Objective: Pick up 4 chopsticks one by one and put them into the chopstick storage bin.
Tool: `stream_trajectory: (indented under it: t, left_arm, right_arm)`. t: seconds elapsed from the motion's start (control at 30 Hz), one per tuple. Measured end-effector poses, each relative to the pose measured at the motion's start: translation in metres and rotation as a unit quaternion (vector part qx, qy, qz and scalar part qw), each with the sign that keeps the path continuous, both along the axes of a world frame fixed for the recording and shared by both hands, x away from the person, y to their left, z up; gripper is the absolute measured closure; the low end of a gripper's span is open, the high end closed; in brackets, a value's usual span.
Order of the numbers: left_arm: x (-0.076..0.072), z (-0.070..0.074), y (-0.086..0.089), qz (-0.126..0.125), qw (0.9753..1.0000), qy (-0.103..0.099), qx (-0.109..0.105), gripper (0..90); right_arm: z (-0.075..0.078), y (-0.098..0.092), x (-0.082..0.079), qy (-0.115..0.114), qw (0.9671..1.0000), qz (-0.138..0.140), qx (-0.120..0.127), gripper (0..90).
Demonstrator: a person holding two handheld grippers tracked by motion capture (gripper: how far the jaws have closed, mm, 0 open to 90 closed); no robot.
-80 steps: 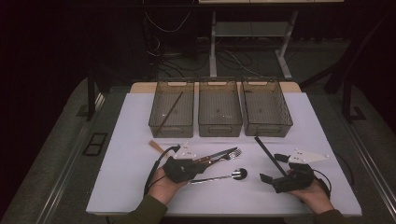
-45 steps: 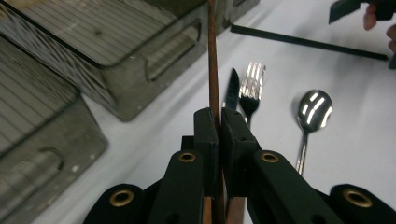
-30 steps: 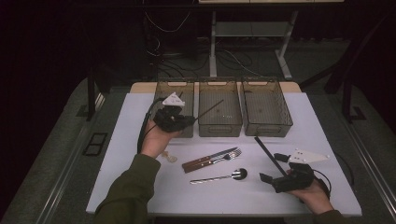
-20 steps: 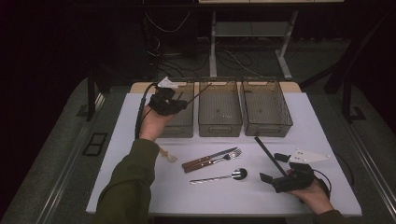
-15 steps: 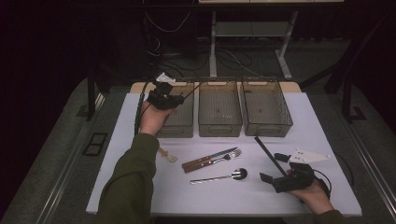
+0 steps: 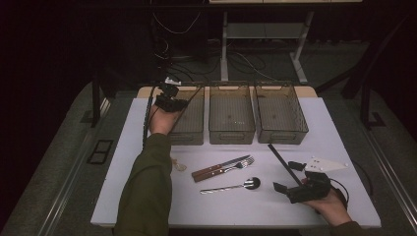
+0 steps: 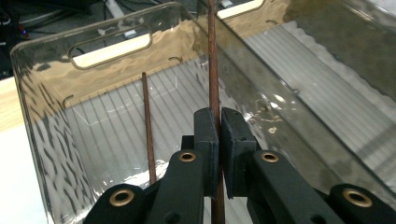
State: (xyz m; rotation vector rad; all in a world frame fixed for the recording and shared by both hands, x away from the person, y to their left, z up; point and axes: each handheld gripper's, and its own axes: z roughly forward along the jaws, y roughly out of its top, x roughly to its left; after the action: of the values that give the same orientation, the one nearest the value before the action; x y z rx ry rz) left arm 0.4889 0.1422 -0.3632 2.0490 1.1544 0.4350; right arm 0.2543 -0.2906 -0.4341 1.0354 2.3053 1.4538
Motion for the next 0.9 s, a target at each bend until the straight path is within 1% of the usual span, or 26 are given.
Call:
stream_trajectory:
  t: [0.07, 0.13, 0.23, 0.3, 0.33, 0.37, 0.4, 0.47, 0.5, 0.53, 0.57, 0.6, 0.67, 0.7, 0.73, 0.83, 0.9]
  left_arm:
    - [0.002, -0.003, -0.001, 0.006, 0.9999, 0.004, 0.008, 85.0]
    - [0.004, -0.009, -0.002, 0.014, 0.9996, 0.013, 0.021, 85.0]
    - [0.005, -0.015, -0.001, 0.023, 0.9992, 0.022, 0.022, 84.9]
    - [0.005, -0.018, -0.002, 0.028, 0.9989, 0.025, 0.029, 84.5]
    - [0.005, -0.019, -0.002, 0.03, 0.9989, 0.018, 0.031, 82.6]
    - [0.004, -0.018, -0.002, 0.036, 0.9986, 0.011, 0.036, 74.4]
    - [0.004, -0.017, -0.002, 0.039, 0.9983, 0.009, 0.041, 68.0]
    - [0.003, -0.015, -0.001, 0.041, 0.9979, -0.001, 0.051, 62.5]
    - [0.002, -0.014, -0.001, 0.044, 0.9977, -0.006, 0.051, 60.0]
    - [0.002, -0.013, 0.001, 0.042, 0.998, -0.007, 0.047, 59.2]
    - [0.001, -0.012, 0.002, 0.04, 0.9982, -0.009, 0.045, 57.3]
    - [0.0, -0.011, 0.003, 0.037, 0.9981, -0.01, 0.048, 55.2]
    - [-0.002, -0.008, 0.004, 0.03, 0.9987, -0.012, 0.039, 51.6]
    - [-0.003, -0.006, 0.005, 0.027, 0.9988, -0.015, 0.038, 50.0]
    - [-0.005, -0.004, 0.006, 0.024, 0.999, -0.019, 0.033, 49.7]
    - [-0.01, 0.0, 0.007, 0.007, 0.9996, -0.019, 0.018, 46.1]
    - [-0.015, 0.002, 0.007, -0.006, 0.9997, -0.023, 0.002, 44.8]
  right_arm:
    - [0.0, 0.0, 0.0, 0.0, 1.0, 0.0, 0.0, 1.0]
    - [0.0, 0.0, 0.0, 0.0, 1.0, 0.0, 0.001, 1.0]
    - [0.0, 0.0, 0.0, 0.0, 1.0, 0.001, 0.001, 1.0]
    - [0.0, 0.0, 0.0, 0.0, 1.0, 0.001, 0.001, 1.0]
    - [0.0, 0.0, 0.0, -0.001, 1.0, 0.002, 0.001, 1.0]
    - [0.0, 0.0, 0.0, -0.001, 1.0, 0.001, 0.001, 0.9]
    - [0.0, 0.0, 0.0, -0.001, 1.0, 0.001, 0.001, 1.0]
    - [0.0, 0.0, 0.0, 0.0, 1.0, 0.001, 0.001, 1.0]
    - [0.0, 0.0, 0.0, -0.001, 1.0, 0.002, 0.001, 1.0]
    - [0.0, 0.0, 0.0, 0.0, 1.0, 0.001, 0.001, 1.0]
    - [0.0, 0.0, 0.0, 0.0, 1.0, 0.001, 0.001, 1.0]
    - [0.0, 0.0, 0.0, -0.002, 1.0, 0.002, 0.001, 1.0]
    - [0.0, 0.001, 0.0, 0.0, 1.0, 0.002, 0.0, 1.0]
    - [0.0, 0.001, 0.0, 0.0, 1.0, 0.001, -0.001, 1.0]
    - [0.0, 0.001, 0.0, 0.0, 1.0, 0.002, 0.0, 1.0]
    - [0.0, 0.001, -0.001, 0.002, 1.0, 0.001, 0.0, 1.0]
    - [0.0, 0.001, -0.001, 0.002, 1.0, 0.0, 0.0, 1.0]
